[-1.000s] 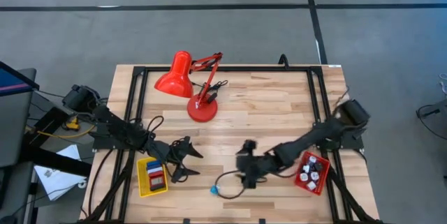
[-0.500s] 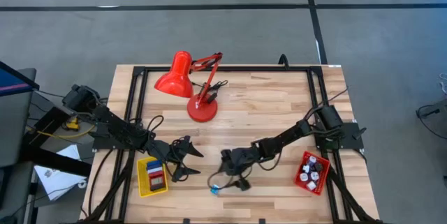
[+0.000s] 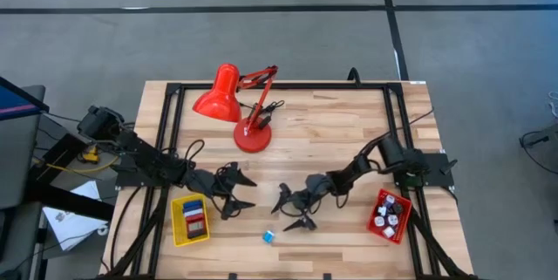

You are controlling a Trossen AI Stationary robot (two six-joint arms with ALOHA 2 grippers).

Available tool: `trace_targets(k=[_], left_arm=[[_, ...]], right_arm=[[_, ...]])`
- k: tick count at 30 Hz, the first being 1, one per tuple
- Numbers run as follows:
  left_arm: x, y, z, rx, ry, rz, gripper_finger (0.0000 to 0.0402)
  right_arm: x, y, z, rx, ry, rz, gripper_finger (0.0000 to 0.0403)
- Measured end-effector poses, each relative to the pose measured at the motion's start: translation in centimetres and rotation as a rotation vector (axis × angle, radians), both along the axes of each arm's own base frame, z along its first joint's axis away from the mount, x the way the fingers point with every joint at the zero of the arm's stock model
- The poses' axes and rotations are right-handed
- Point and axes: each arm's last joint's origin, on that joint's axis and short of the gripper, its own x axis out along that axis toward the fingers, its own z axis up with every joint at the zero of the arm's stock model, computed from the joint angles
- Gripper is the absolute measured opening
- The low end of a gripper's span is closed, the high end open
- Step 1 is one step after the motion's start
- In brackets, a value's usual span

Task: Pick & Place Office items
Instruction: Put the light blue charger adapter into the red bin

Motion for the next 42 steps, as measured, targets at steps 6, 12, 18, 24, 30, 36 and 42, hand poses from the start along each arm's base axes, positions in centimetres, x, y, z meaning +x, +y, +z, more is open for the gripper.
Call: trace_targets(k=[6,12,18,24,30,36,42], left_arm=[[0.2,0.5,0.0,-0.001,-0.002,0.024,0.0329],[0.2,0.6,0.0,-0.002,-0.004,0.026,0.0329],[0.2,0.6,0.0,-0.001,-0.002,0.026,0.0329],[0.2,0.6,0.0,-0.001,-0.003,0.026,0.0329],[0.2,0.6,0.0,-0.001,-0.002,0.026,0.0329],[0.2,0.6,0.0,0.001,0.002,0.026,0.0329],[0.2,0.6,0.0,0.001,0.002,0.026,0.0329]], right_arm=[[1.5,0.8,-1.1,-0.041,0.022,0.063,0.0325],[2.4,0.7,-0.6,-0.117,-0.011,0.091,0.0314],[3.3,1.1,-0.5,-0.17,0.015,0.118,0.0312],[4.4,1.7,-0.2,-0.217,0.05,0.141,0.0311],[4.8,2.0,-0.8,-0.22,0.088,0.156,0.0292],[5.3,2.0,-1.3,-0.193,0.09,0.166,0.0273],[5.3,1.9,-1.3,-0.186,0.082,0.173,0.0246]])
